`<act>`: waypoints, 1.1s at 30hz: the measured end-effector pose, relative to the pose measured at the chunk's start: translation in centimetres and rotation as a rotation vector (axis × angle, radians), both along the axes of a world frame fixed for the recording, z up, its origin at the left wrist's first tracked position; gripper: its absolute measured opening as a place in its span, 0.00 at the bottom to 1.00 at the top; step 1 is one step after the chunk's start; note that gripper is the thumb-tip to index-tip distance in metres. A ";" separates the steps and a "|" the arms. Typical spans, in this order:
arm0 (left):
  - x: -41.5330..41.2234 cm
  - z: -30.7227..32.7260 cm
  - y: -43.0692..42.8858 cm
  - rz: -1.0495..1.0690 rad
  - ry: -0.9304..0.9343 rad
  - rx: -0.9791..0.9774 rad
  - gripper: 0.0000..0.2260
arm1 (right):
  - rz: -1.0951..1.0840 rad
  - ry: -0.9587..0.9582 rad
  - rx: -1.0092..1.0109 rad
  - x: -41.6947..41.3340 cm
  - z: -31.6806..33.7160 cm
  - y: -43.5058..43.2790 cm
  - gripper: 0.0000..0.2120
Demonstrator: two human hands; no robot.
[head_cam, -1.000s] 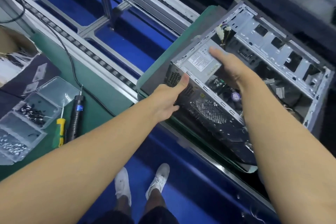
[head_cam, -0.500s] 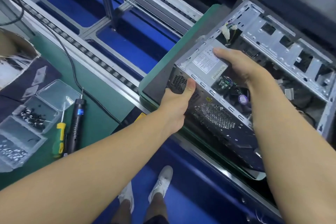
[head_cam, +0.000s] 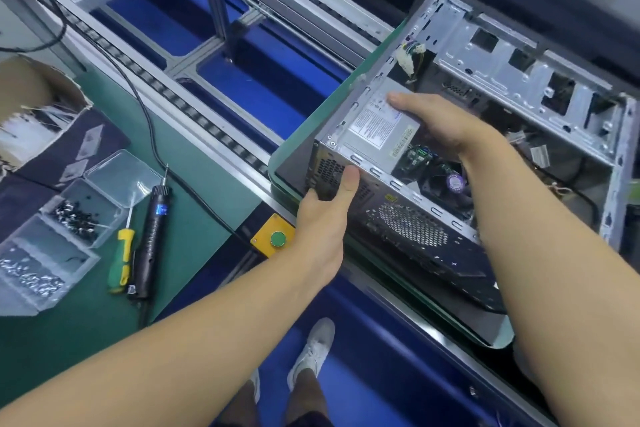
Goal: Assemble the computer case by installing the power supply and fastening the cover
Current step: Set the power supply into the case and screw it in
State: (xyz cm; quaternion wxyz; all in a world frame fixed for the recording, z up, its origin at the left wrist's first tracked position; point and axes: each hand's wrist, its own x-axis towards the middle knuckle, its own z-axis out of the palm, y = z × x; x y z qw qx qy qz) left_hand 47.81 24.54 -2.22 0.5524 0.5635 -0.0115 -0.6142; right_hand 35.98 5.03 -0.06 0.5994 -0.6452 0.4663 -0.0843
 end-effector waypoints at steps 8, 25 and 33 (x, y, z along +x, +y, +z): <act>2.3 -5.3 0.7 -0.028 -0.091 0.176 0.13 | -0.048 -0.032 -0.035 -0.3 -0.8 0.2 0.24; 4.7 -7.9 -1.4 -0.501 -0.849 0.125 0.07 | 0.008 0.029 -0.039 -0.4 -0.5 -0.2 0.27; 4.0 -7.9 -1.2 -0.513 -1.088 0.078 0.13 | -0.024 -0.024 0.082 -0.2 -0.1 0.1 0.28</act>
